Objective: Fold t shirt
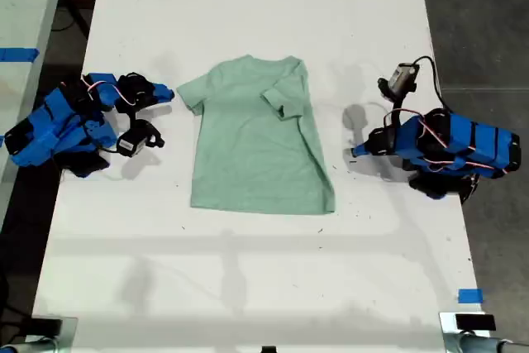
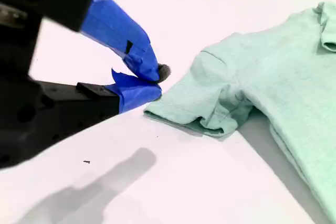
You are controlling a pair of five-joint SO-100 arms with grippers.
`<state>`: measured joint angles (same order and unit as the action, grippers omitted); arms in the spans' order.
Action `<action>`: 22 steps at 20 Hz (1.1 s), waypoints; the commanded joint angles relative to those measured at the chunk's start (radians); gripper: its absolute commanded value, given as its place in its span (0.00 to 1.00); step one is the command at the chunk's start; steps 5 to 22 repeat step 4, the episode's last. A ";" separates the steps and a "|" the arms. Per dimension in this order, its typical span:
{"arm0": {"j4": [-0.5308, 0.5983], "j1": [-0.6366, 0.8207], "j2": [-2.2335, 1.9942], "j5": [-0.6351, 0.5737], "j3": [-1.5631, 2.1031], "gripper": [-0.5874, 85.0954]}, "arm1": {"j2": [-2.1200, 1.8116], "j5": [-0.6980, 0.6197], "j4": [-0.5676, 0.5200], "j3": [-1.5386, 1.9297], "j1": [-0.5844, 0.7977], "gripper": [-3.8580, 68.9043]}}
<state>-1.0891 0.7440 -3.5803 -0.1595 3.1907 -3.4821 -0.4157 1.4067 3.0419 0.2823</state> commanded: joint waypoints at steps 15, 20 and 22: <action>0.021 0.008 -0.006 0.029 0.018 0.01 | -0.018 0.020 -0.021 0.043 -0.009 0.06; 0.021 0.008 -0.006 0.029 0.018 0.01 | -0.018 0.020 -0.021 0.043 -0.009 0.06; 0.021 0.008 -0.006 0.029 0.018 0.01 | -0.018 0.020 -0.021 0.043 -0.009 0.06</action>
